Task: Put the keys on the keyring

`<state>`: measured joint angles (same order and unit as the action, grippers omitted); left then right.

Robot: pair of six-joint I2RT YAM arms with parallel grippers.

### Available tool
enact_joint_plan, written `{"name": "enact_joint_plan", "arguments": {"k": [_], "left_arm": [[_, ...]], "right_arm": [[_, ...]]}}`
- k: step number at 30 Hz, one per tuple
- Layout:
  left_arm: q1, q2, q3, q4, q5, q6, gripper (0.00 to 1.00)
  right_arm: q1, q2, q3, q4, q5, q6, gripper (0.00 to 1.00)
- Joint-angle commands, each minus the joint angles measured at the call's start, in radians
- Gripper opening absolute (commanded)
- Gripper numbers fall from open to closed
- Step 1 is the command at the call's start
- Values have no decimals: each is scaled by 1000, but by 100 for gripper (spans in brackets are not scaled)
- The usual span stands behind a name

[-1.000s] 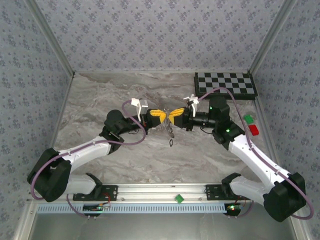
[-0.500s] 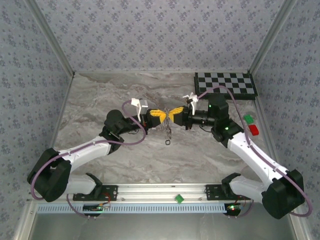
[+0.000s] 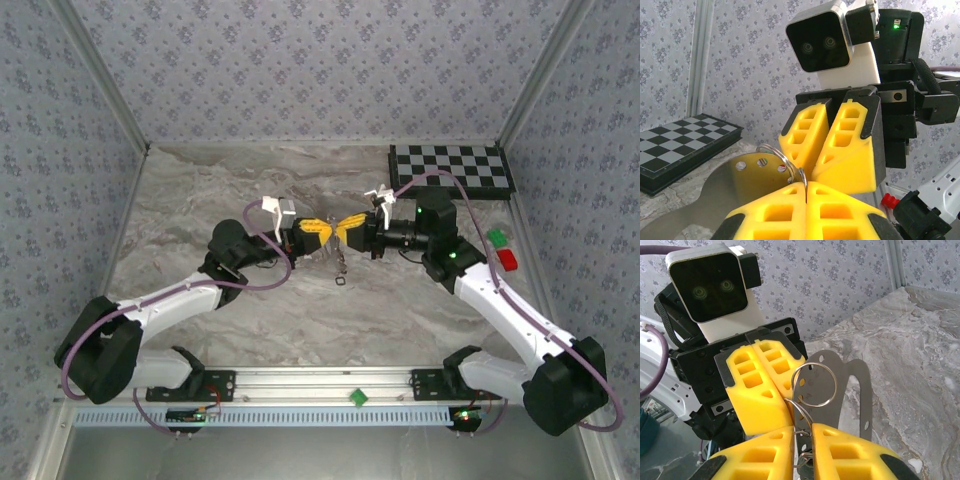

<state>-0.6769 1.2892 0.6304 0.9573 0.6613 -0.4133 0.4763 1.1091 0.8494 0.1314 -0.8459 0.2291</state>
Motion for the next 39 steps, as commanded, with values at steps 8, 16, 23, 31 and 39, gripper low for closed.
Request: {"name": "enact_joint_plan", "arguments": {"k": [8,16,23,31,39], "left_arm": [[-13,15,21,57,19,-2,0],[-12,13,18,59,22,-1,0],[-12,9,17,60,23,-1,0],[-12,2,13,67,22,-4,0],[-13,10,18,70,45,-8,0]], "right_arm": [[26,1,33,17,-88,7,19],[-1,-5,29,47,-96,45,21],[-16,-18,13,56,-47,56,32],[-20,-14,21,-9,25,25,29],[-9,5,34,-6,-37,12,25]]}}
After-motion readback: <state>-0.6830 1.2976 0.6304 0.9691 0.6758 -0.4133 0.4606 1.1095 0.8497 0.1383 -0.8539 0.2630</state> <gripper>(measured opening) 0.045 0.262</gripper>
